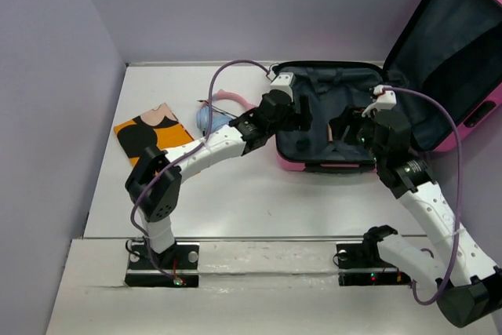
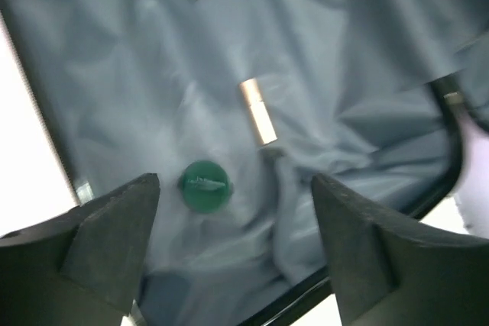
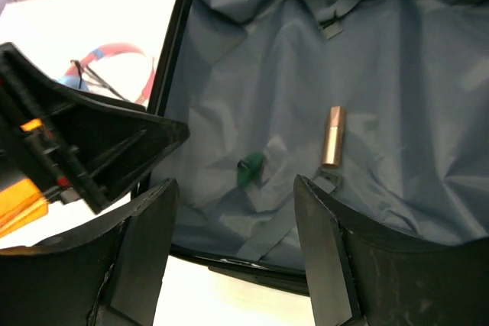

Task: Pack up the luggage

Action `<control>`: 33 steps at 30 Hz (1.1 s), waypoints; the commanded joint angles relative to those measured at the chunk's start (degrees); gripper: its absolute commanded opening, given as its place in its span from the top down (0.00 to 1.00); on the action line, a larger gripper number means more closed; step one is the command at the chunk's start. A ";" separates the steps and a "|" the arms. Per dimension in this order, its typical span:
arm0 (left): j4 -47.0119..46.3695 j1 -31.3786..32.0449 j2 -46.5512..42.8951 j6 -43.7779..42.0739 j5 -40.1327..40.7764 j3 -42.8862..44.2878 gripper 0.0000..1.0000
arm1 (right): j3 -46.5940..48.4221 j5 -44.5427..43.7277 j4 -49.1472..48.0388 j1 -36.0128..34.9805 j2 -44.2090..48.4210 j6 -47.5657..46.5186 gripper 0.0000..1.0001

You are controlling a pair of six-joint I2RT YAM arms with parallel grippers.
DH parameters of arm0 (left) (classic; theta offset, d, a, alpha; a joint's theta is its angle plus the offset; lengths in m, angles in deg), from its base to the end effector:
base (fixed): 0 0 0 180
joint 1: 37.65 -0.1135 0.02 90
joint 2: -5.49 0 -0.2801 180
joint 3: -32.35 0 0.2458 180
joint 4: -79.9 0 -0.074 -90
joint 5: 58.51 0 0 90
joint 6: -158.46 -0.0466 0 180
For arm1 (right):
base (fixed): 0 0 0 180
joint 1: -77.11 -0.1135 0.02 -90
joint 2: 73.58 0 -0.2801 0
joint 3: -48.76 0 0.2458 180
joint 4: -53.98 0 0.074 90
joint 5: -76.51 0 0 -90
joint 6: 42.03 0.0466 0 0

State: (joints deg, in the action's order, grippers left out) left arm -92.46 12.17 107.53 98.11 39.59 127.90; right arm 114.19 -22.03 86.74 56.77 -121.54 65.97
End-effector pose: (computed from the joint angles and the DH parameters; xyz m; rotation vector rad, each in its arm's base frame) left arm 0.2884 -0.3313 0.3303 0.2291 1.8857 -0.8418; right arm 0.1737 0.0570 0.3636 0.0674 1.8463 0.3322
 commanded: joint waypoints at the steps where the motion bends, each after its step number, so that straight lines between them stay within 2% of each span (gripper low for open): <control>1: 1.90 -0.60 -12.37 -5.03 6.65 -0.91 0.04 | 4.23 5.53 -0.61 -0.40 -3.53 0.10 0.32; 5: 6.38 -1.83 -25.37 -8.99 13.50 -6.09 0.01 | 6.17 8.01 -5.09 -4.08 -10.73 2.21 0.33; 6: 8.39 -2.10 -31.23 -10.56 14.74 -8.72 0.01 | 7.04 7.31 -6.49 -9.14 -12.75 2.13 0.33; 8: 11.83 -2.54 -37.23 -12.15 19.13 -11.10 0.01 | 11.95 0.47 -6.77 -15.14 -20.65 0.90 0.33; 9: 14.45 -2.62 -43.01 -13.72 21.93 -13.03 0.01 | 16.15 -1.46 -6.94 -19.43 -26.59 0.81 0.33; 10: 14.48 -2.71 -45.59 -14.26 21.96 -13.57 0.01 | 16.19 -1.48 -6.94 -19.48 -26.65 0.81 0.33; 11: 17.44 -2.89 -50.31 -14.96 23.44 -14.01 0.01 | 20.37 -2.09 -7.38 -22.26 -32.48 1.07 0.34; 14: 21.32 -3.24 -58.67 -18.12 28.35 -16.64 0.01 | 29.50 -4.99 -7.04 -24.83 -44.17 1.86 0.36; 17: 20.02 -3.24 -64.40 -20.76 31.27 -22.26 0.01 | 36.38 -7.36 -5.64 -24.84 -52.47 4.05 0.38; 18: 19.41 -3.41 -67.29 -20.86 31.62 -25.06 0.01 | 41.63 -8.59 -4.67 -24.84 -57.80 4.32 0.38; 21: 16.33 -3.50 -71.36 -20.60 32.86 -31.05 0.01 | 52.55 -13.95 0.60 -24.84 -68.29 6.16 0.39; 25: 15.88 -5.87 -72.07 -20.34 27.25 -33.43 0.01 | 64.05 -20.72 6.05 -24.32 -78.67 7.22 0.38; 29: 15.97 -5.88 -71.72 -19.81 23.55 -34.05 0.01 | 73.29 -23.18 9.83 -22.91 -86.31 9.41 0.38; 33: 15.27 -5.88 -72.42 -19.89 21.35 -34.67 0.01 | 76.48 -21.18 10.81 -21.50 -90.63 11.35 0.38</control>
State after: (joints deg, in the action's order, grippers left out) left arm -73.57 6.51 36.10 78.81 63.94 93.30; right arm 185.56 -40.65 94.74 33.47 -210.68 73.99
